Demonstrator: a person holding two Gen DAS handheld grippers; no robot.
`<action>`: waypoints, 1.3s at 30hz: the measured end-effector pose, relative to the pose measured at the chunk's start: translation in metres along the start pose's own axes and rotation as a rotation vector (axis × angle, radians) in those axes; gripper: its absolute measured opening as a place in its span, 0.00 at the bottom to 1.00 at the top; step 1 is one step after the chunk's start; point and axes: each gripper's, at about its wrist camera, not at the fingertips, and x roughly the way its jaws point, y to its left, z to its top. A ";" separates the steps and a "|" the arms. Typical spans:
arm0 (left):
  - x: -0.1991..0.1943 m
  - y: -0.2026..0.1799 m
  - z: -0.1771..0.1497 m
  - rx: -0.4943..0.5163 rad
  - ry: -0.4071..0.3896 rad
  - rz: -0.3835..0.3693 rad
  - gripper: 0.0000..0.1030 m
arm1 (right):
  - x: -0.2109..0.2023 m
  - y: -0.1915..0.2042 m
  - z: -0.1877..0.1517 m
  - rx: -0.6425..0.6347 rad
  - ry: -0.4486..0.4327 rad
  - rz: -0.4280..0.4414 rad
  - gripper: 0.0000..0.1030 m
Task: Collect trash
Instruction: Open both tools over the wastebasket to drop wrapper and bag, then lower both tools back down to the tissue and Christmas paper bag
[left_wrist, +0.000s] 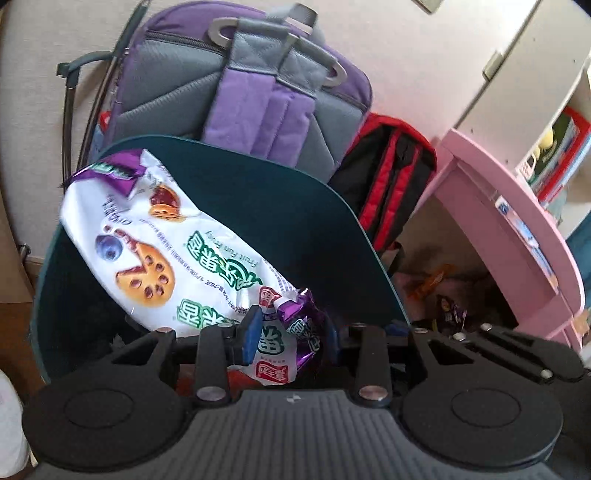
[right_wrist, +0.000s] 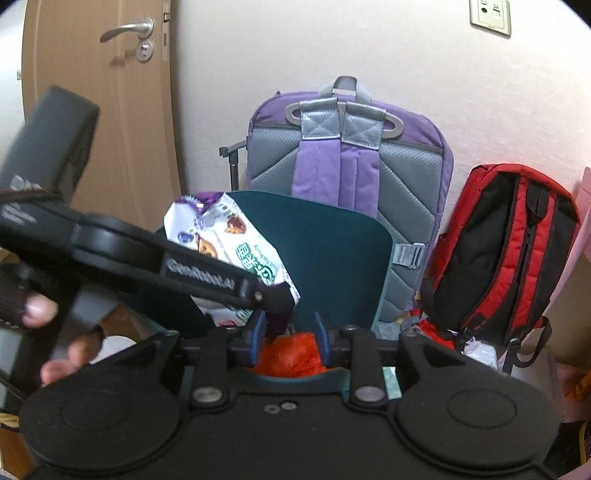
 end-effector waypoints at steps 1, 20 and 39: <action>0.000 -0.001 -0.001 -0.005 0.004 0.005 0.46 | -0.004 -0.001 0.000 0.007 -0.005 -0.003 0.29; -0.096 -0.049 -0.035 0.065 -0.092 0.061 0.64 | -0.105 0.000 -0.018 0.094 -0.082 0.047 0.44; -0.186 -0.036 -0.138 0.173 -0.098 0.128 0.80 | -0.144 0.064 -0.078 0.030 -0.023 0.104 0.49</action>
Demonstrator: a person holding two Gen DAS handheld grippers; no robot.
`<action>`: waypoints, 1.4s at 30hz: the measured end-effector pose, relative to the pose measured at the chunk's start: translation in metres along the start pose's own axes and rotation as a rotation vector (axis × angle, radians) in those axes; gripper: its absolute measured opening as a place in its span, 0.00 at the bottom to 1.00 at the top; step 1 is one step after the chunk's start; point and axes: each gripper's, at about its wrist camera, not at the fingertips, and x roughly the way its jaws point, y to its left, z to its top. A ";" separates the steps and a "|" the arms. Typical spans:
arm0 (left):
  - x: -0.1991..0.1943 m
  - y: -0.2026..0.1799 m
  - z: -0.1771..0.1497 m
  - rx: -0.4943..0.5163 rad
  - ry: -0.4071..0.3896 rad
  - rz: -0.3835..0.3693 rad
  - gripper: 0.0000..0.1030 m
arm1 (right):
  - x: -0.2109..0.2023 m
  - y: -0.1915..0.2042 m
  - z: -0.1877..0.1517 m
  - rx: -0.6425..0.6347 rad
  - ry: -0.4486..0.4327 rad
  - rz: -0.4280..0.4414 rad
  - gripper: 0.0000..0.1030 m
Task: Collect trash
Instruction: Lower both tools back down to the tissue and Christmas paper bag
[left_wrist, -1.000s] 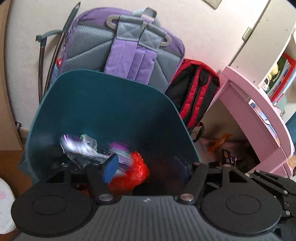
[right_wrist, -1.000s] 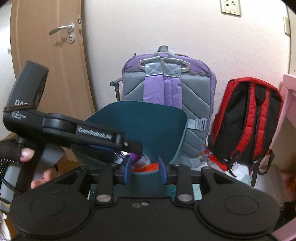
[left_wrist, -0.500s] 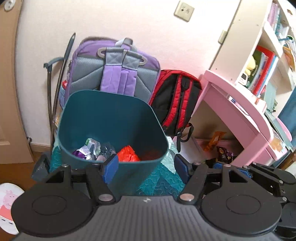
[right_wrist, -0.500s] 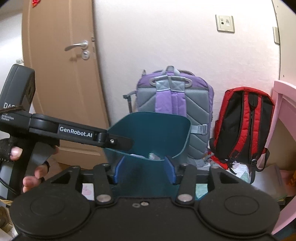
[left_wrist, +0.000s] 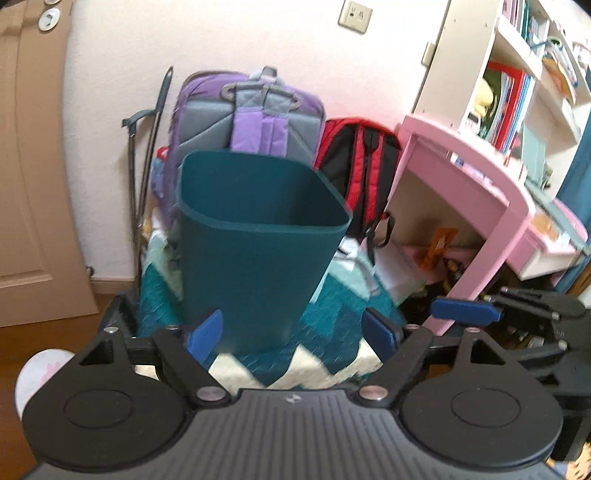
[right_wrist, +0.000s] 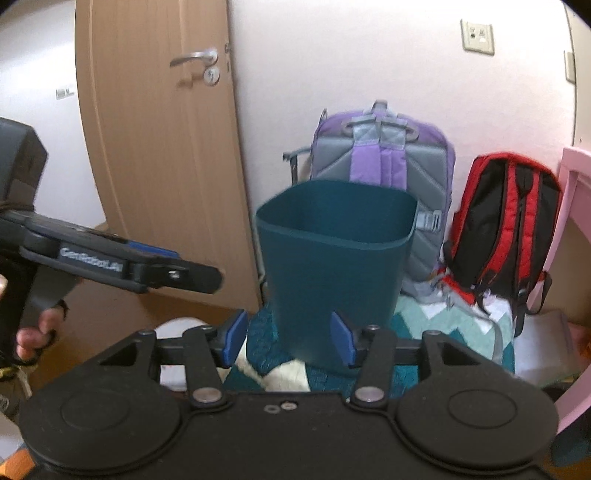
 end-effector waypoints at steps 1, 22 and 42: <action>-0.001 0.005 -0.007 0.001 0.006 0.004 0.80 | 0.002 0.002 -0.006 0.001 0.008 0.000 0.49; 0.127 0.168 -0.147 -0.223 0.286 0.229 0.83 | 0.180 0.006 -0.144 0.087 0.379 0.069 0.50; 0.335 0.281 -0.320 -0.284 0.658 0.378 0.83 | 0.381 -0.006 -0.340 0.060 0.732 0.146 0.49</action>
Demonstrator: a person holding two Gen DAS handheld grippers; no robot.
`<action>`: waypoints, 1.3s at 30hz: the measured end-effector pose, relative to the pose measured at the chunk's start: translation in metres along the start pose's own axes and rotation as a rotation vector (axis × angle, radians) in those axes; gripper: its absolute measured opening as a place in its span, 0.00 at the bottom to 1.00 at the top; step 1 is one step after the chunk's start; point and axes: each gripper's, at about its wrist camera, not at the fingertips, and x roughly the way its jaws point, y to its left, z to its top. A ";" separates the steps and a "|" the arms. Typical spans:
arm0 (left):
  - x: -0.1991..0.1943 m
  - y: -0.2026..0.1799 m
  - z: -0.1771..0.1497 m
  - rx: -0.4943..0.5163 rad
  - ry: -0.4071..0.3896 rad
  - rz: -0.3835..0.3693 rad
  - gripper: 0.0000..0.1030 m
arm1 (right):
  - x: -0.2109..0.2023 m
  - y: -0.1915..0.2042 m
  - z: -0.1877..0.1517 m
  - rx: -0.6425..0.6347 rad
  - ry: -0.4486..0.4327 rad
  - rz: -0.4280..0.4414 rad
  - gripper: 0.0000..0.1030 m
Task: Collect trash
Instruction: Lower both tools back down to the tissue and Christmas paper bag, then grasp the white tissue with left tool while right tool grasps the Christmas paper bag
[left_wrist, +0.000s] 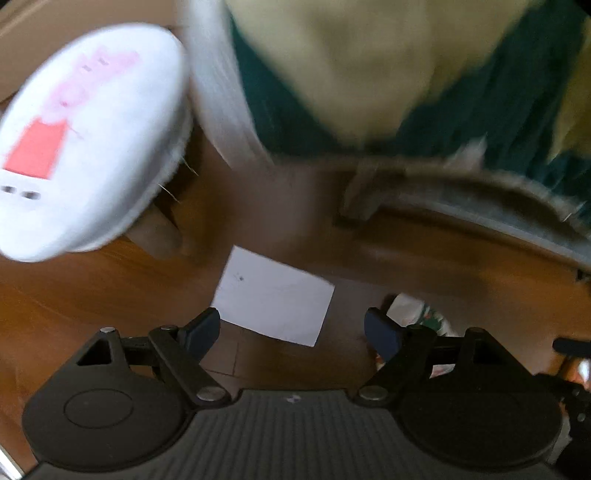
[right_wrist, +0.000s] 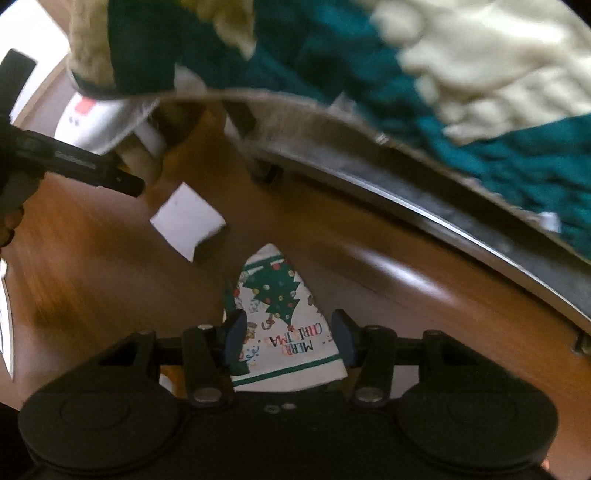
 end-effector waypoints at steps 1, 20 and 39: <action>0.012 -0.003 -0.001 0.018 0.014 0.006 0.83 | 0.009 -0.001 0.001 -0.009 0.010 0.005 0.49; 0.135 -0.028 -0.016 0.136 0.091 0.060 0.82 | 0.134 0.004 0.010 -0.119 0.139 0.003 0.49; 0.132 -0.008 -0.018 -0.041 0.054 0.058 0.10 | 0.156 0.028 -0.004 -0.192 0.168 -0.141 0.07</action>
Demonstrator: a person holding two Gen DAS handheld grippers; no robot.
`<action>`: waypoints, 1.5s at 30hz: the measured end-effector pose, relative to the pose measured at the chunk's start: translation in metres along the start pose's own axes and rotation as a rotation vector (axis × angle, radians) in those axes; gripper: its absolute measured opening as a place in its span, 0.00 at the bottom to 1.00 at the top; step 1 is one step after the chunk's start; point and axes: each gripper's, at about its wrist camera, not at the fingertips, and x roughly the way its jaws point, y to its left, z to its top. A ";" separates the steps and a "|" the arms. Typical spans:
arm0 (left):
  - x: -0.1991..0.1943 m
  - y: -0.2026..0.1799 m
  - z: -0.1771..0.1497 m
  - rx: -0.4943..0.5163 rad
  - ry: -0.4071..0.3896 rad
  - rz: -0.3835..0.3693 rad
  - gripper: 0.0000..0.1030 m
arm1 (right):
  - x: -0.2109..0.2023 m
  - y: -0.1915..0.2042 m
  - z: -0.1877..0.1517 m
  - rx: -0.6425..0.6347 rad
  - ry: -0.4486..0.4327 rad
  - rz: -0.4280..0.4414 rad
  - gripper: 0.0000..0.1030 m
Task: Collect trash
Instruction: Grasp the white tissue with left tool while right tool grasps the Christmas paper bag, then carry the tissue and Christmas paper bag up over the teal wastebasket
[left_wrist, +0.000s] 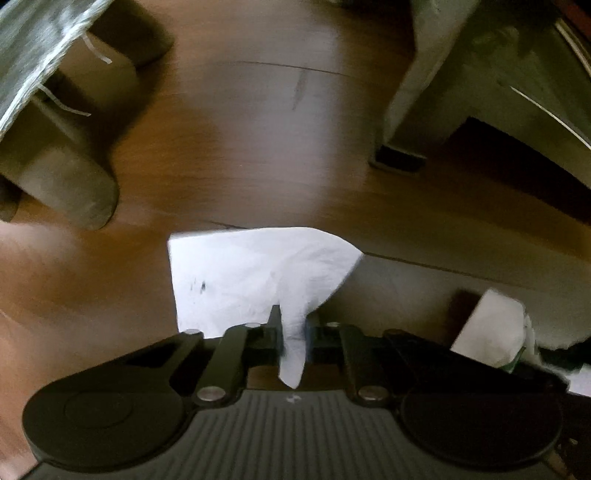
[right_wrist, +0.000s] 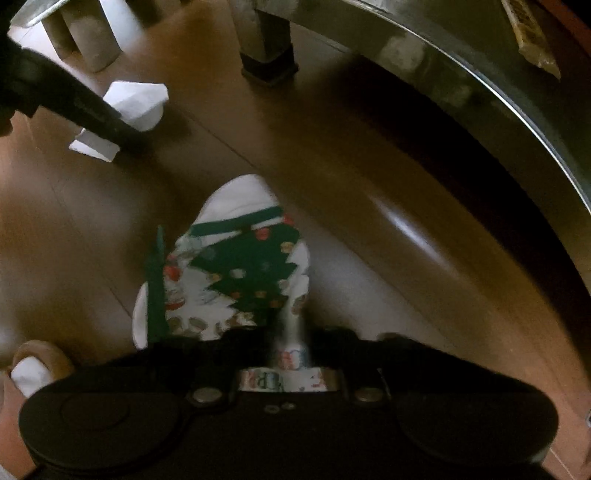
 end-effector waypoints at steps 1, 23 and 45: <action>-0.002 0.000 0.000 -0.006 0.003 -0.008 0.09 | -0.001 0.001 -0.001 0.000 -0.002 0.002 0.06; -0.170 0.004 -0.033 0.166 -0.070 -0.292 0.07 | -0.230 -0.002 -0.060 0.199 -0.354 -0.003 0.01; -0.510 -0.047 -0.080 0.370 -0.565 -0.442 0.07 | -0.557 0.002 -0.131 0.318 -0.844 -0.152 0.01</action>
